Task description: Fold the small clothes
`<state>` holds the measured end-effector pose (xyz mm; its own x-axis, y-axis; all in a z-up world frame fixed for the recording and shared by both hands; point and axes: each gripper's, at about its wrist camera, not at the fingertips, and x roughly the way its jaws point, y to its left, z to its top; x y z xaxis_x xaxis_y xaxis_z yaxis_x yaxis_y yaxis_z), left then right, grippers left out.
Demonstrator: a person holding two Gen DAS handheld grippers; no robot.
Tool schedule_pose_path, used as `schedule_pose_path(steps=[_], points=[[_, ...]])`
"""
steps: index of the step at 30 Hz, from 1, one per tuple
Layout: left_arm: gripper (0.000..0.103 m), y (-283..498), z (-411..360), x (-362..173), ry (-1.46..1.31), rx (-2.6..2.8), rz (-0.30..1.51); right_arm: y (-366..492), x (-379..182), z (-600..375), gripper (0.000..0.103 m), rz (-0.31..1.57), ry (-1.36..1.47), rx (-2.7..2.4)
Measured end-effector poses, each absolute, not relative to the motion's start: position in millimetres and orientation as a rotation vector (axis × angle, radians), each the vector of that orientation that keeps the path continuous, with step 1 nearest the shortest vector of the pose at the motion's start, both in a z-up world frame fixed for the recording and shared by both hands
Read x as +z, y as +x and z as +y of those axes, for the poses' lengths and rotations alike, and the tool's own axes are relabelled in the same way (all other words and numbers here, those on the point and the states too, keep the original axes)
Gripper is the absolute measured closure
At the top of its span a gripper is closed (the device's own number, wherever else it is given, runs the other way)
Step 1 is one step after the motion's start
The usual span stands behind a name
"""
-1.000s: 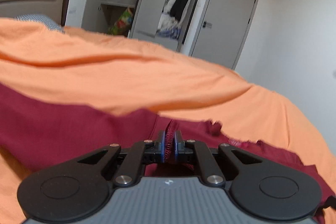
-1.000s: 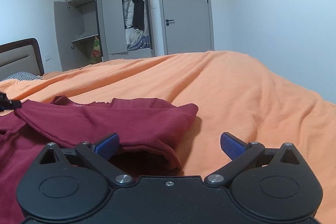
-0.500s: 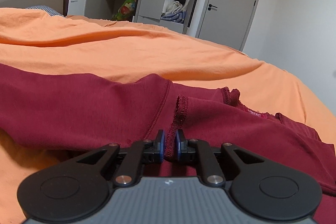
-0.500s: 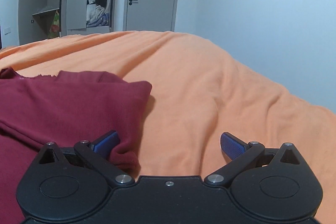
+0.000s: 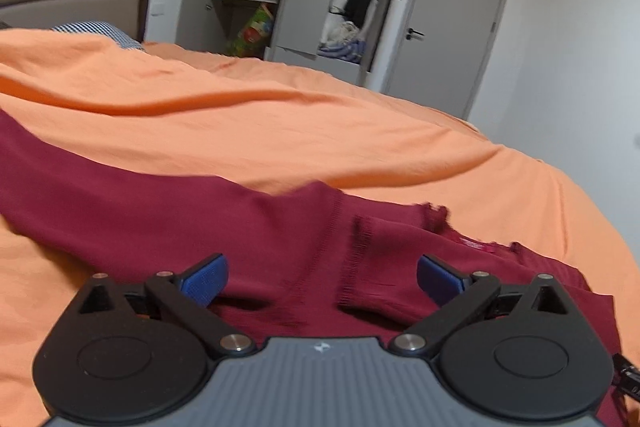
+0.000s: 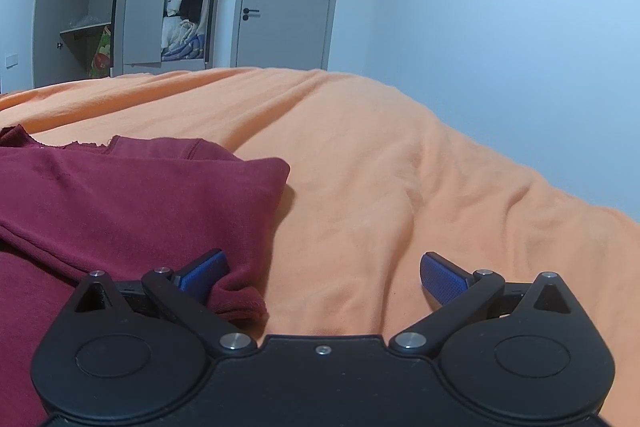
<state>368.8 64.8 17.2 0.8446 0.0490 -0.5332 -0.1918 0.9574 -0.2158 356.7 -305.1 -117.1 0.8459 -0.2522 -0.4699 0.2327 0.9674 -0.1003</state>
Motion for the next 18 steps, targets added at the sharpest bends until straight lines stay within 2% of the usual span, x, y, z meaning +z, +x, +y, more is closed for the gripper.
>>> schedule_pose_path(steps=[11,15,18], points=[[0.0,312.7,193.5,38.0,-0.112,0.598,0.448,323.4,-81.6,-296.7,0.001,0.377,-0.035,-0.127],[0.0,311.5,247.4,42.7,-0.048,0.704,0.426,311.1,-74.8,-284.5,0.001,0.354,-0.027,-0.072],[0.0,317.7,285.1,41.1,-0.102,0.708,0.432,305.4,-74.1,-274.1,0.001,0.343,-0.02,-0.049]])
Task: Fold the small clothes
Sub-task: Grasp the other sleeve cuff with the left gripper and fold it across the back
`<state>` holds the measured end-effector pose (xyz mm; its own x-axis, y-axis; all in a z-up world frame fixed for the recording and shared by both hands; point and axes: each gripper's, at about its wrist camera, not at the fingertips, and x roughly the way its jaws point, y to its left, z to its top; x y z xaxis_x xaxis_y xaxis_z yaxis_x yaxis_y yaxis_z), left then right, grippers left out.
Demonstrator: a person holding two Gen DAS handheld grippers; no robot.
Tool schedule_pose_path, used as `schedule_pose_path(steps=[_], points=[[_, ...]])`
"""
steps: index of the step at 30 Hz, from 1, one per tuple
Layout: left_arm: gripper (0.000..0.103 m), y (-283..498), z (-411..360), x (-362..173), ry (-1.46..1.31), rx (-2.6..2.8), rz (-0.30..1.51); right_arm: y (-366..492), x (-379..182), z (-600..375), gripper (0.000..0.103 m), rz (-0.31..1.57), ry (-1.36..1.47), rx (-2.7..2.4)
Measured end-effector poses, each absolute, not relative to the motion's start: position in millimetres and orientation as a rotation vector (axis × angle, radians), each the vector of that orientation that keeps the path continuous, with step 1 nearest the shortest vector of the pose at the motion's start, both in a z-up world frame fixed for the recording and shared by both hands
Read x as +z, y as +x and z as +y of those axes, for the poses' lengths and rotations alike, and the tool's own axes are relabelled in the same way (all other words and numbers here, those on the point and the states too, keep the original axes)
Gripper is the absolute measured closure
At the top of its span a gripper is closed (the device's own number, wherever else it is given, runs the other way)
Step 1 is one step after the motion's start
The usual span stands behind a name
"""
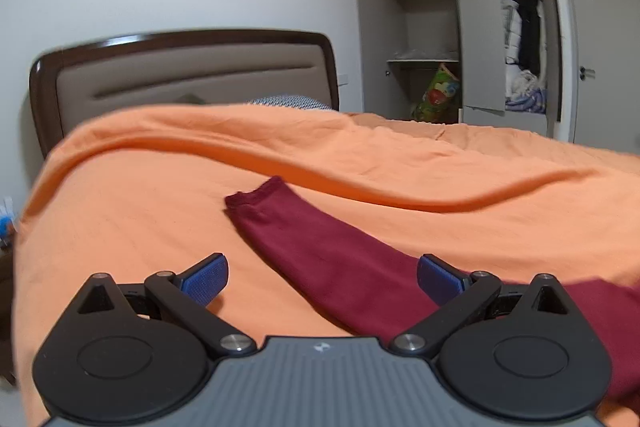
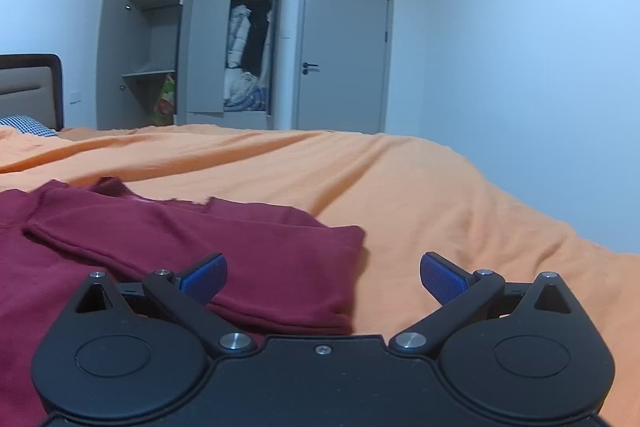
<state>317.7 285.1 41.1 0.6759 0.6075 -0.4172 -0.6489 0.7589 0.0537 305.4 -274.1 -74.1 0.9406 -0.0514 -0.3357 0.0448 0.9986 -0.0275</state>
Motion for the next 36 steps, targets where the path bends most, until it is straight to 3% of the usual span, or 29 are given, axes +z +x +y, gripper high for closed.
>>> schedule_pose_path(steps=[5,8,11,12,13,15,23,36], points=[[0.001,330.8,322.2,30.1,-0.232,0.702,0.411,303.1,-77.3,-254.5,0.001,0.353,-0.079,-0.037],[0.014,339.4,329.3,31.0,-0.225,0.734,0.378,304.0,-79.0,-248.5,0.001,0.356,-0.109,-0.03],[0.057,350.9,335.2,28.6,-0.223,0.768,0.405,304.1,-81.0,-247.1,0.001,0.362,-0.115,-0.028],[0.082,353.7,336.4,27.4,-0.225,0.781,0.411,303.9,-81.6,-247.5,0.001,0.364,-0.113,-0.029],[0.094,356.1,336.2,26.2,-0.228,0.786,0.408,303.8,-82.3,-248.0,0.001,0.365,-0.11,-0.029],[0.099,356.3,334.3,28.0,-0.226,0.792,0.381,303.8,-83.2,-249.9,0.001,0.368,-0.101,-0.029],[0.101,354.0,283.2,75.4,-0.162,0.667,0.24,302.6,-83.9,-258.6,0.001,0.356,-0.05,-0.021],[0.101,385.3,114.2,144.1,-0.056,0.204,0.093,287.9,-76.2,-278.3,0.001,0.317,0.002,-0.024]])
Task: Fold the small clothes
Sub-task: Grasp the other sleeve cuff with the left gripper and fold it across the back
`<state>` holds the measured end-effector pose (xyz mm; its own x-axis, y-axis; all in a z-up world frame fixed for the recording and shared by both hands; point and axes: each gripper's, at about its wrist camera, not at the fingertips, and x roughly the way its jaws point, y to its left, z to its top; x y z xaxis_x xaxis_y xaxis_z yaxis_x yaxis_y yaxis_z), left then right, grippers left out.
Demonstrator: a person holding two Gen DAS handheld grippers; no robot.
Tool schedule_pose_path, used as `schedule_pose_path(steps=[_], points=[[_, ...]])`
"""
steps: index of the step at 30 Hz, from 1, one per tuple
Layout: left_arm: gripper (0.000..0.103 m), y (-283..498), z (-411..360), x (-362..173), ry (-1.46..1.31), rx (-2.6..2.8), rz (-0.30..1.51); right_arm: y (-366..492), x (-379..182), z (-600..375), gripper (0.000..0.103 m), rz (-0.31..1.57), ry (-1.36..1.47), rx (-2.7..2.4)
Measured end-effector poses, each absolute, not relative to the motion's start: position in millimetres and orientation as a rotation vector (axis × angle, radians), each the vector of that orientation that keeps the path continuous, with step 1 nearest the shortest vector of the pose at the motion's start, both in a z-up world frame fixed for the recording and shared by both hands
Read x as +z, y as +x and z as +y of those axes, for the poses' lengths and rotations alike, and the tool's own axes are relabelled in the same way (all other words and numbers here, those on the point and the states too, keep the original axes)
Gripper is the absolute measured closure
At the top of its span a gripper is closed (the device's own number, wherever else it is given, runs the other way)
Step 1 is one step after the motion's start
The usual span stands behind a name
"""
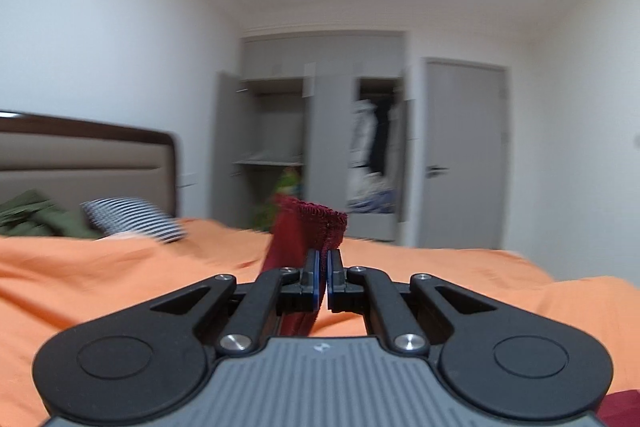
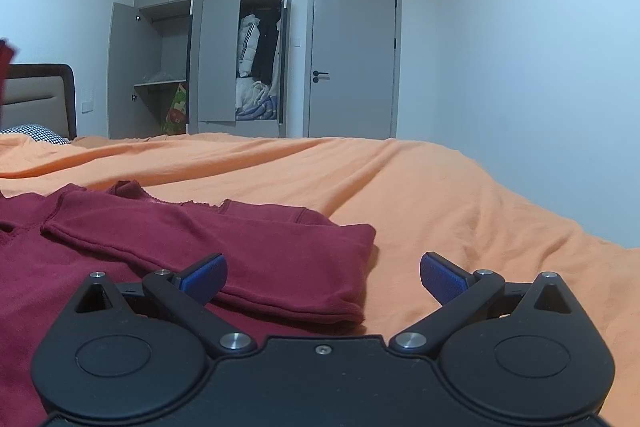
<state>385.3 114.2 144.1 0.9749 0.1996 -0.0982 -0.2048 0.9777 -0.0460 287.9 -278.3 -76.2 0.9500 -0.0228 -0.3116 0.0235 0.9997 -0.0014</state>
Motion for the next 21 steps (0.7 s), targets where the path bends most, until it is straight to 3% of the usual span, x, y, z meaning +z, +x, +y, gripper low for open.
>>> schedule_pose_path(steps=[6,21], points=[[0.101,398.4,34.8,128.4,-0.082,0.029,0.109,279.3,-73.7,-296.3,0.001,0.312,0.009,-0.049],[0.101,402.2,-91.8,-4.0,-0.026,-0.201,0.302,264.0,-79.8,-327.1,0.001,0.329,0.031,-0.085]])
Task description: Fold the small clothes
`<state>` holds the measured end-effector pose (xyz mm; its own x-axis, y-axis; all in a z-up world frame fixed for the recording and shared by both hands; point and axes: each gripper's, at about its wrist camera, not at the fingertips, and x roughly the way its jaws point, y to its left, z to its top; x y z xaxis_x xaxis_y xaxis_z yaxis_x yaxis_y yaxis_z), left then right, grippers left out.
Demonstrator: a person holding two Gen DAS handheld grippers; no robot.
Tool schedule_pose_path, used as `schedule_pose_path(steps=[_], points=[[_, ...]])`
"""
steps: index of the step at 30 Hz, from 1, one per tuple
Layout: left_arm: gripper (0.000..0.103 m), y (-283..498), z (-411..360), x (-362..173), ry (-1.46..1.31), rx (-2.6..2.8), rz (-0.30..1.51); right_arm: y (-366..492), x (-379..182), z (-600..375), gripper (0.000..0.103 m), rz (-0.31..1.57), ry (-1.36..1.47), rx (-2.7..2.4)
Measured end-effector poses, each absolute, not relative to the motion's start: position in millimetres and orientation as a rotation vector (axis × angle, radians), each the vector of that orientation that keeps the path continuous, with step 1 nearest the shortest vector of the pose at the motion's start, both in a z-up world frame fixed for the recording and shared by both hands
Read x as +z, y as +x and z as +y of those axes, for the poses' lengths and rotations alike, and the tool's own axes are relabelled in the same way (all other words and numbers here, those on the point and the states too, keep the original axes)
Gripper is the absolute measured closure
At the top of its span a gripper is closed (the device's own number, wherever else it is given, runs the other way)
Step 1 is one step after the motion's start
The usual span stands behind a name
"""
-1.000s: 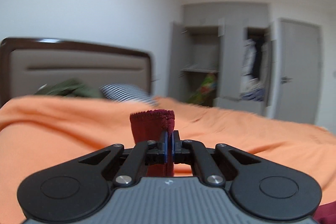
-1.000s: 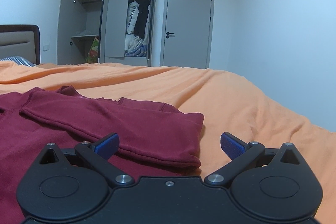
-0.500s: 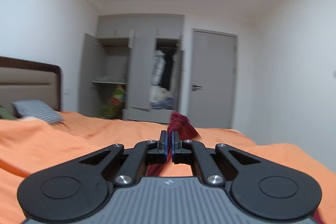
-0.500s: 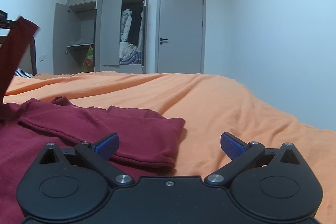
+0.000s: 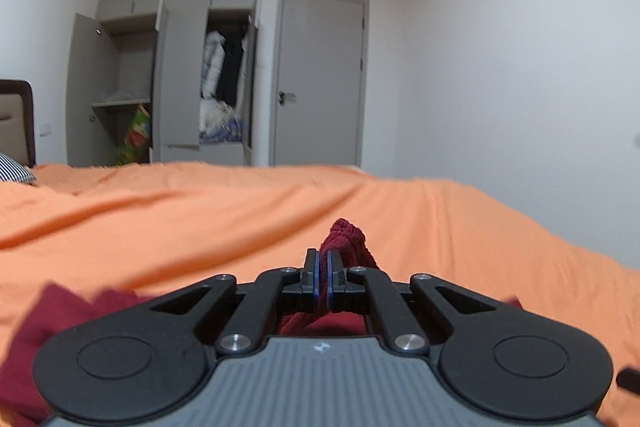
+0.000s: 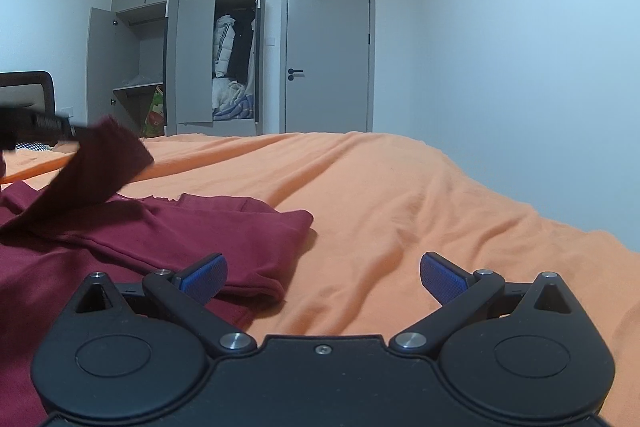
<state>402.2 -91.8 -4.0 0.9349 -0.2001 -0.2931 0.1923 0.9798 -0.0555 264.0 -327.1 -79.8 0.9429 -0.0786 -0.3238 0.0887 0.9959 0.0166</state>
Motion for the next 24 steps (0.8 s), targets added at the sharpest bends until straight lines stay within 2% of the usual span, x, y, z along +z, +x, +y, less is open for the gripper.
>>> schedule_pose_path(steps=[10,14,16,17,18,19,21,23,24], points=[[0.1,400.0,-100.4,-41.9,-0.052,-0.296,0.442,263.0,-89.5,-328.9,0.001,0.353,0.044,-0.094],[0.093,404.9,-91.7,-44.2,-0.083,-0.329,0.48,263.9,-90.4,-328.1,0.001,0.361,0.039,-0.097],[0.077,408.9,-87.2,-42.2,-0.107,-0.35,0.496,264.3,-90.3,-327.8,0.001,0.364,0.036,-0.097],[0.072,407.2,-83.8,-42.1,-0.123,-0.363,0.502,264.7,-90.4,-327.5,0.001,0.366,0.033,-0.097],[0.053,405.9,-80.7,-42.1,-0.135,-0.373,0.506,265.3,-90.4,-326.9,0.001,0.369,0.031,-0.097],[0.03,398.6,-81.7,-36.4,-0.139,-0.372,0.509,265.7,-90.4,-326.2,0.001,0.37,0.028,-0.096],[0.017,389.7,-76.2,-31.3,-0.136,-0.372,0.495,266.7,-90.0,-324.5,0.001,0.374,0.02,-0.092],[0.015,377.6,-71.7,-22.4,-0.103,-0.387,0.487,268.6,-89.8,-322.8,0.001,0.379,0.013,-0.078],[0.01,374.1,-68.2,-20.5,-0.083,-0.385,0.486,270.4,-89.1,-321.1,0.001,0.382,0.008,-0.067]])
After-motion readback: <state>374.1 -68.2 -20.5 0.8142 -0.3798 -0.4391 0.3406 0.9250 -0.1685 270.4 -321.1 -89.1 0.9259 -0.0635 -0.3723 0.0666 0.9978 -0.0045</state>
